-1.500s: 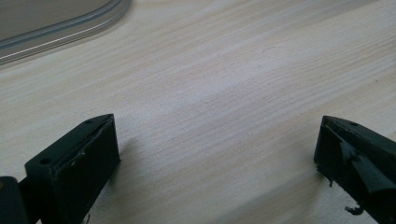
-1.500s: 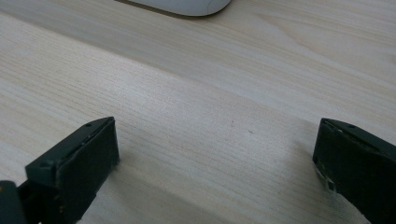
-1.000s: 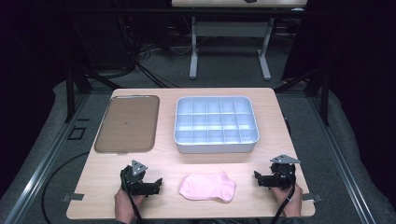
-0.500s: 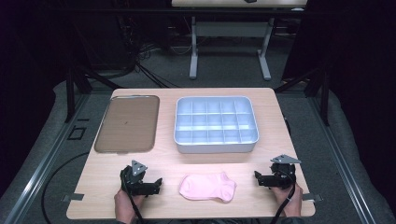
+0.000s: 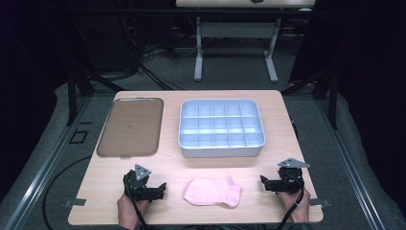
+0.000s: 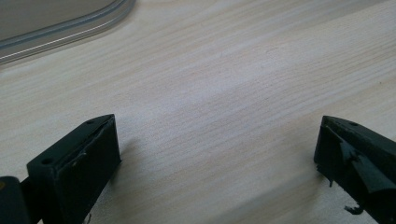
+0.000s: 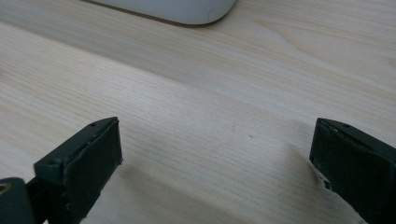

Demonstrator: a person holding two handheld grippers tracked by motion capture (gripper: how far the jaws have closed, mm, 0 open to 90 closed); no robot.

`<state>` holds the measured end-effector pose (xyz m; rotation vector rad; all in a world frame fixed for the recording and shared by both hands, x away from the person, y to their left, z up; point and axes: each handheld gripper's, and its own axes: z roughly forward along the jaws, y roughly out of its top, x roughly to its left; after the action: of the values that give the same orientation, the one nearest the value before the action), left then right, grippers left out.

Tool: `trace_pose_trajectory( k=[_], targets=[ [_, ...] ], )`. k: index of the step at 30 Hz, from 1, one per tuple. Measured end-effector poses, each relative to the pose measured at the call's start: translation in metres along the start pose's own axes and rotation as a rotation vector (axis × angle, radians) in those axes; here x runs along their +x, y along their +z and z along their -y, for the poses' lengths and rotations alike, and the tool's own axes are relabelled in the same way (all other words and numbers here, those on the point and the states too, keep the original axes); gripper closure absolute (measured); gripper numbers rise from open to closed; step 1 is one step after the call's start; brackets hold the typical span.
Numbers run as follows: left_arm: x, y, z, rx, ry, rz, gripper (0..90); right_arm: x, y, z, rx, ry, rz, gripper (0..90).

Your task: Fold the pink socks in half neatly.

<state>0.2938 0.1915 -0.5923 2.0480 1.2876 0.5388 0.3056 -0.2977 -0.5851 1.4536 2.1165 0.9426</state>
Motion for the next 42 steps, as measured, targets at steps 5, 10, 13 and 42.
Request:
trace_pose_trajectory(
  k=[5, 10, 13, 42],
  targets=[
    [0.000, 0.000, 0.000, -0.002, 0.000, -0.002, 0.0, 0.018, -0.014, -0.009, -0.025, -0.007, -0.033, 1.9],
    [0.000, 0.000, 0.000, -0.003, 0.000, -0.002, 0.0, 0.036, -0.021, -0.017, -0.023, -0.022, -0.092, 2.1],
    [0.000, 0.000, 0.000, -0.004, 0.000, -0.003, 0.0, 0.053, -0.023, -0.021, -0.003, -0.048, -0.135, 2.7],
    [-0.025, -0.022, -0.009, -0.078, 0.040, 0.125, 3.5, 0.085, -0.015, -0.014, 0.078, -0.052, -0.197, 7.7]
  ],
)
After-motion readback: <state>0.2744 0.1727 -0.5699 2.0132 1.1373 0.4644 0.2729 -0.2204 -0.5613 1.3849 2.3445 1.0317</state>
